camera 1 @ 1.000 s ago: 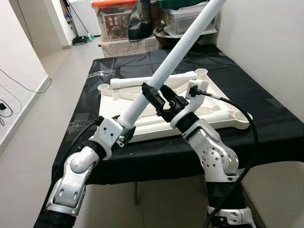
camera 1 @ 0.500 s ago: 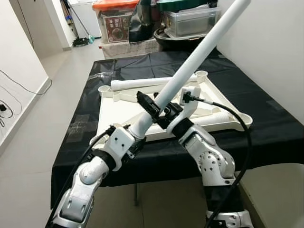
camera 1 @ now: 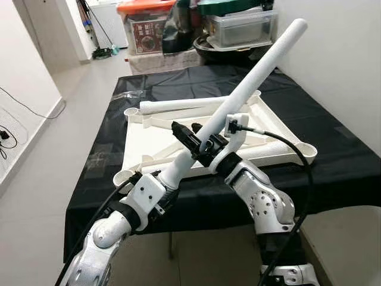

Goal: Building children table

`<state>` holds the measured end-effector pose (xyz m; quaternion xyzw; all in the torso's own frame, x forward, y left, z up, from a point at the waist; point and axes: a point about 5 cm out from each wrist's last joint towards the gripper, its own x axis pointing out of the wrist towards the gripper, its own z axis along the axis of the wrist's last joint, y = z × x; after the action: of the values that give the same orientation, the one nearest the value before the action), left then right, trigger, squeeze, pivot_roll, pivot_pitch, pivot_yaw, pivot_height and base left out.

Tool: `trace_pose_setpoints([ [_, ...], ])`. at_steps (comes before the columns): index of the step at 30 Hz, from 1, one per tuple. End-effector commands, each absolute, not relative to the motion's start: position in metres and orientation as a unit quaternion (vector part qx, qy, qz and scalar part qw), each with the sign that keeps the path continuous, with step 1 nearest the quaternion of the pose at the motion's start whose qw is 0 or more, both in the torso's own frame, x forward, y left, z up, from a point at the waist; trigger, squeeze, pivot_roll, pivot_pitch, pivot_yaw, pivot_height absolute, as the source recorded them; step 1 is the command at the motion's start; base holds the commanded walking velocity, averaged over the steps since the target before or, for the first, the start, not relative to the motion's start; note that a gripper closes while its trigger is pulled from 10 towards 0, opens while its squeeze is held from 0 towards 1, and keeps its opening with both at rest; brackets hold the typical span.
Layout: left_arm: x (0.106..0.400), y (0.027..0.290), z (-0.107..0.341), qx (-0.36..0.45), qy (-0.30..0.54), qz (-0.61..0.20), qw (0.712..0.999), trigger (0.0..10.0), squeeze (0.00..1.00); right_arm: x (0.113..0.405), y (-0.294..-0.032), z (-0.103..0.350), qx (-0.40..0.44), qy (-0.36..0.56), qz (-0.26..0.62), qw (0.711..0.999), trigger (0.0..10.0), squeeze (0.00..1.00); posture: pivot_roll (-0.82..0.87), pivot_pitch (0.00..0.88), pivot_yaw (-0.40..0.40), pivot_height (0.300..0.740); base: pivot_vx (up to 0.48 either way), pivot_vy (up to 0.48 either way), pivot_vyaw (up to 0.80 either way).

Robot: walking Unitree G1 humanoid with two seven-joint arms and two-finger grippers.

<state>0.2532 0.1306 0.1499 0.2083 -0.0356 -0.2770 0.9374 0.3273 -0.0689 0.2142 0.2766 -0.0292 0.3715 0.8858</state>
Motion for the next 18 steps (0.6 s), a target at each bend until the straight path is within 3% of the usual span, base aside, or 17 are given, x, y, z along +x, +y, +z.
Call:
trace_pose_setpoints([
  [1, 0.2477, 0.1256, 0.1484, 0.216, -0.032, -0.304, 0.927, 10.0, 0.0, 0.3264, -0.0644, 0.21, 0.286, -0.018, 0.379, 0.88, 10.0, 0.0, 0.05, 0.021, 0.056, 0.74, 0.0, 0.0, 0.0],
  [2, 0.247, 0.1252, 0.1478, 0.218, -0.031, -0.306, 0.926, 10.0, 0.0, 0.326, -0.0643, 0.2094, 0.286, -0.018, 0.379, 0.88, 9.2, 0.0, 0.05, 0.021, 0.056, 0.74, 0.0, 0.0, 0.0],
  [3, 0.2468, 0.1249, 0.1479, 0.218, -0.03, -0.306, 0.926, 10.0, 0.0, 0.3256, -0.0641, 0.2092, 0.287, -0.018, 0.38, 0.879, 3.5, 0.0, 0.05, 0.022, 0.055, 0.74, 0.0, 0.0, 0.0],
  [4, 0.2469, 0.1244, 0.148, 0.218, -0.031, -0.306, 0.926, 10.0, 0.0, 0.325, -0.0637, 0.2091, 0.287, -0.018, 0.382, 0.878, 0.0, 0.0, 0.05, 0.022, 0.055, 0.74, 0.0, 0.0, 0.0],
  [11, 0.2479, 0.1251, 0.1476, 0.22, -0.029, -0.306, 0.926, 10.0, 0.0, 0.3237, -0.063, 0.2083, 0.286, -0.017, 0.387, 0.877, 0.0, 0.0, 0.05, 0.023, 0.056, 0.74, 0.0, 0.0, 0.0],
  [12, 0.2485, 0.1257, 0.1478, 0.221, -0.029, -0.305, 0.926, 10.0, 0.0, 0.3234, -0.0628, 0.208, 0.285, -0.016, 0.388, 0.876, 2.2, 0.0, 0.05, 0.023, 0.057, 0.74, 0.0, 0.0, 0.0],
  [13, 0.2489, 0.1264, 0.1482, 0.222, -0.029, -0.304, 0.926, 10.0, 0.0, 0.3228, -0.0623, 0.2075, 0.282, -0.014, 0.391, 0.876, 7.0, 0.0, 0.05, 0.023, 0.057, 0.74, 0.0, 0.0, 0.0],
  [14, 0.2494, 0.1268, 0.1484, 0.223, -0.03, -0.304, 0.926, 10.0, 0.0, 0.322, -0.0616, 0.2069, 0.28, -0.012, 0.394, 0.876, 10.0, 0.0, 0.05, 0.023, 0.057, 0.74, 0.0, 0.0, 0.0],
  [18, 0.2498, 0.1271, 0.1487, 0.224, -0.03, -0.304, 0.926, 10.0, 0.0, 0.3211, -0.06, 0.2063, 0.275, -0.01, 0.396, 0.876, 10.0, 0.0, 0.05, 0.023, 0.058, 0.74, 0.0, 0.0, 0.0],
])
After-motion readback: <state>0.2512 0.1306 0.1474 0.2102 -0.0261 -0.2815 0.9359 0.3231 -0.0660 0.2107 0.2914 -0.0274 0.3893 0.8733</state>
